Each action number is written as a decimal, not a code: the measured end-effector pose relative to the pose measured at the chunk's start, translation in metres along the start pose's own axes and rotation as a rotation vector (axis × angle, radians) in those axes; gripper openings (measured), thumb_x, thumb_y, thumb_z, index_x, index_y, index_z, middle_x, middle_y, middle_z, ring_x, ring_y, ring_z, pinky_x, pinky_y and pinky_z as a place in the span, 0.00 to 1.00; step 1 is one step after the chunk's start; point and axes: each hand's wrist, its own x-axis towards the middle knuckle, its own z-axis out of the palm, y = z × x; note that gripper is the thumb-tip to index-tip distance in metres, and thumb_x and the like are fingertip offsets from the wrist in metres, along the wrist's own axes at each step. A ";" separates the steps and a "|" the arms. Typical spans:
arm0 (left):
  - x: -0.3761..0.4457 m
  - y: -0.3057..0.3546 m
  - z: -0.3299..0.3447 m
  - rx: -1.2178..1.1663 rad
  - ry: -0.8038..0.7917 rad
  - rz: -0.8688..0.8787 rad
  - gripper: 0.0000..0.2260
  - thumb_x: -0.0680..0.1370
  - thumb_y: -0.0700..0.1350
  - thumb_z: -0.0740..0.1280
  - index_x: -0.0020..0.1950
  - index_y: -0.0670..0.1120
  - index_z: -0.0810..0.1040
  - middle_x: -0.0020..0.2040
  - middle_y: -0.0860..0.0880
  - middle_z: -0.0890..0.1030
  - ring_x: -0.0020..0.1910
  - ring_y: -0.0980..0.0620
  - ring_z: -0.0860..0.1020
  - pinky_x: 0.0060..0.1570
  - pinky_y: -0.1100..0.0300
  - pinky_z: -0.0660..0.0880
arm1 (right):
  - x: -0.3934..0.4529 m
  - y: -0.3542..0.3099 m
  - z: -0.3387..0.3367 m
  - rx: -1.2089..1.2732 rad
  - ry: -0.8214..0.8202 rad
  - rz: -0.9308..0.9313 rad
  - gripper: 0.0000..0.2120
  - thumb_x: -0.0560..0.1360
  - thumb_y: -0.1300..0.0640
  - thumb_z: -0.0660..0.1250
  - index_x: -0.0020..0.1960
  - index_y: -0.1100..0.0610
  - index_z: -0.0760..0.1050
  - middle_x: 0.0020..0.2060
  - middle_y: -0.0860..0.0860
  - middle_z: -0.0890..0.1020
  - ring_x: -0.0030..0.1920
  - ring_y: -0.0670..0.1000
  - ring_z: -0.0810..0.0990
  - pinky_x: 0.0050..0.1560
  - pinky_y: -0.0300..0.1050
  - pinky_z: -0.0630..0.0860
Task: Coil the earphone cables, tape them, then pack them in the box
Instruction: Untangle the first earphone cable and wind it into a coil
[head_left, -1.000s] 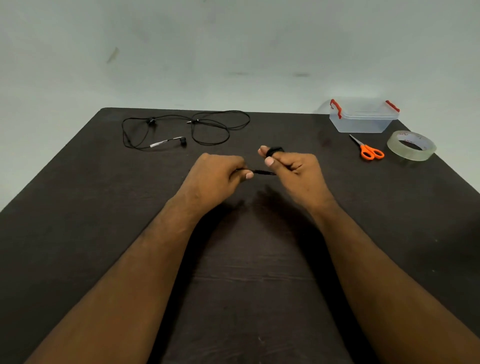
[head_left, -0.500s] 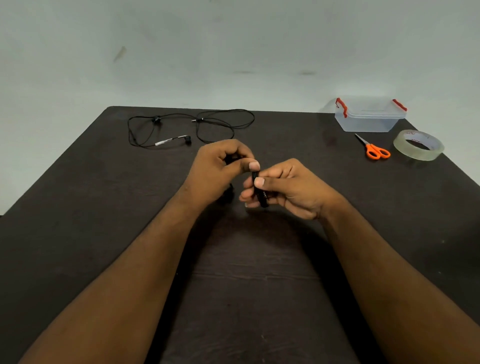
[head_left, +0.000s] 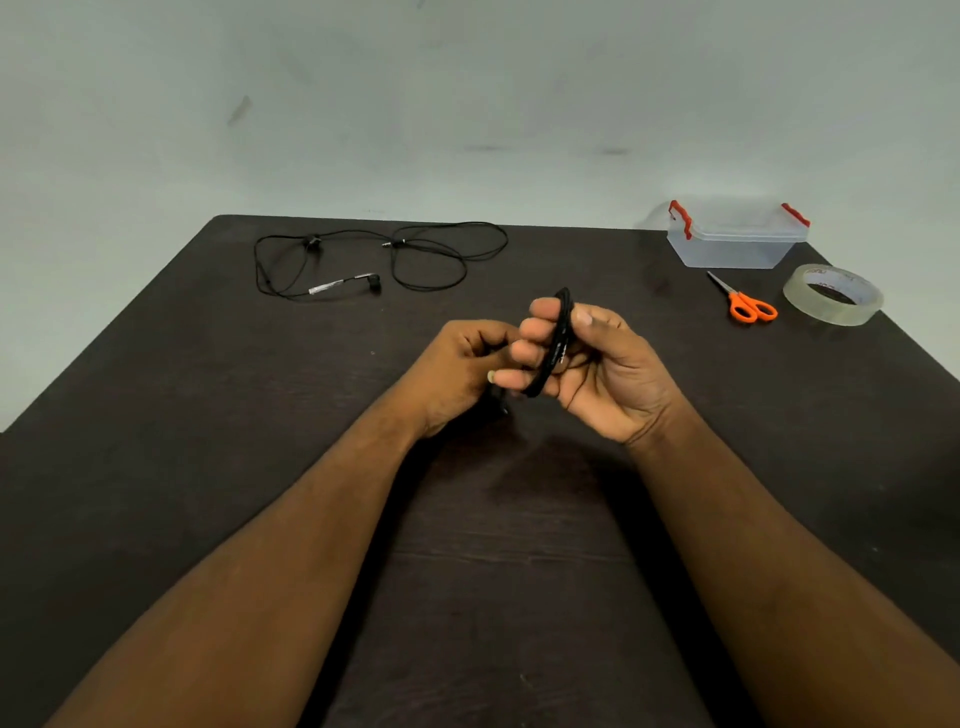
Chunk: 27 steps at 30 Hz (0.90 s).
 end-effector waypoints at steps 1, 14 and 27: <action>0.000 -0.001 0.001 0.035 0.006 0.012 0.06 0.77 0.31 0.65 0.51 0.32 0.79 0.42 0.32 0.80 0.40 0.40 0.78 0.44 0.49 0.78 | 0.001 -0.001 -0.001 0.012 0.013 -0.023 0.15 0.68 0.54 0.75 0.51 0.61 0.83 0.44 0.56 0.86 0.45 0.54 0.86 0.47 0.58 0.81; -0.001 0.001 0.012 0.252 0.015 0.042 0.11 0.80 0.39 0.64 0.38 0.46 0.77 0.32 0.48 0.76 0.30 0.58 0.75 0.34 0.67 0.73 | 0.007 -0.005 -0.020 0.017 0.258 -0.225 0.11 0.68 0.56 0.74 0.48 0.61 0.83 0.43 0.57 0.86 0.46 0.53 0.85 0.49 0.59 0.80; -0.003 -0.001 0.024 0.958 0.345 0.214 0.05 0.76 0.47 0.68 0.50 0.51 0.83 0.41 0.56 0.82 0.38 0.57 0.78 0.39 0.58 0.78 | 0.014 0.012 -0.010 -0.126 0.570 -0.289 0.08 0.76 0.63 0.66 0.53 0.65 0.79 0.48 0.60 0.85 0.53 0.60 0.83 0.55 0.57 0.79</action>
